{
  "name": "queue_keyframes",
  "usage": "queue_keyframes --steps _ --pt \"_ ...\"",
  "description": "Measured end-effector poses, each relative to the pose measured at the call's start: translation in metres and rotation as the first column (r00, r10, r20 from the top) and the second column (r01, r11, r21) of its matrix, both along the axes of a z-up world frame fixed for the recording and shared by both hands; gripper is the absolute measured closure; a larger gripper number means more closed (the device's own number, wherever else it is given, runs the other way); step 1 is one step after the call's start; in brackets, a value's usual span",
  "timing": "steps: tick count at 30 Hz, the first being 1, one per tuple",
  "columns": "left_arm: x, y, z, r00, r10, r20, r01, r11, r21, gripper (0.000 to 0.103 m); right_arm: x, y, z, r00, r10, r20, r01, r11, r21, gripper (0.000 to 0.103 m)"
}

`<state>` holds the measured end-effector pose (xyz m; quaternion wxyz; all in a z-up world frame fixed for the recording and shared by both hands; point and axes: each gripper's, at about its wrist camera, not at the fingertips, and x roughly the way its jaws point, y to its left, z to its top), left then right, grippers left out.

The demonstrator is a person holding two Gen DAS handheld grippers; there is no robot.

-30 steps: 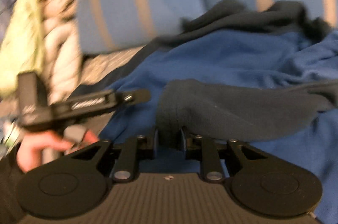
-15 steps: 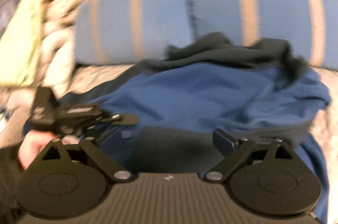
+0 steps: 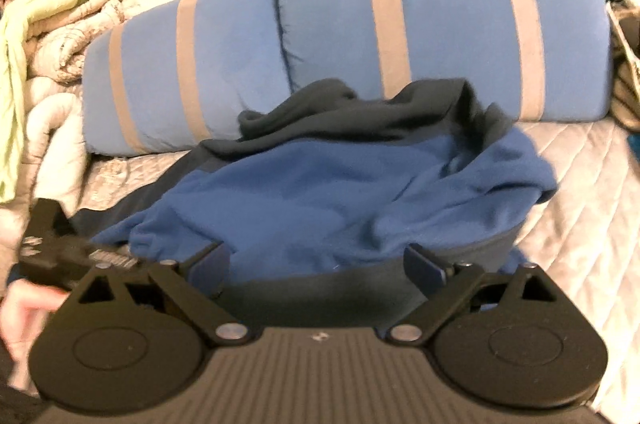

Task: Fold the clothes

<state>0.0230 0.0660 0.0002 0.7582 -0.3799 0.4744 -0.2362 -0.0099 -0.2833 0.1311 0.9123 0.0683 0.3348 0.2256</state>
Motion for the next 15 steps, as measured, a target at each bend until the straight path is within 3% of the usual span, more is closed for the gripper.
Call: queue_keyframes --steps 7,13,15 --pt "-0.022 -0.011 -0.018 0.997 -0.067 -0.044 0.072 0.989 0.129 0.094 0.005 0.002 -0.015 0.997 0.025 -0.073 -0.025 1.0 0.004 0.004" --pt "-0.02 -0.018 -0.014 0.997 -0.083 0.003 0.082 0.981 0.177 0.091 0.004 0.023 -0.029 0.991 0.087 -0.101 -0.088 0.996 -0.006 0.004" --pt "-0.018 -0.02 -0.005 0.994 -0.103 0.041 0.093 0.974 0.209 0.073 0.004 0.033 -0.039 0.987 0.101 -0.129 -0.105 0.994 -0.026 0.004"
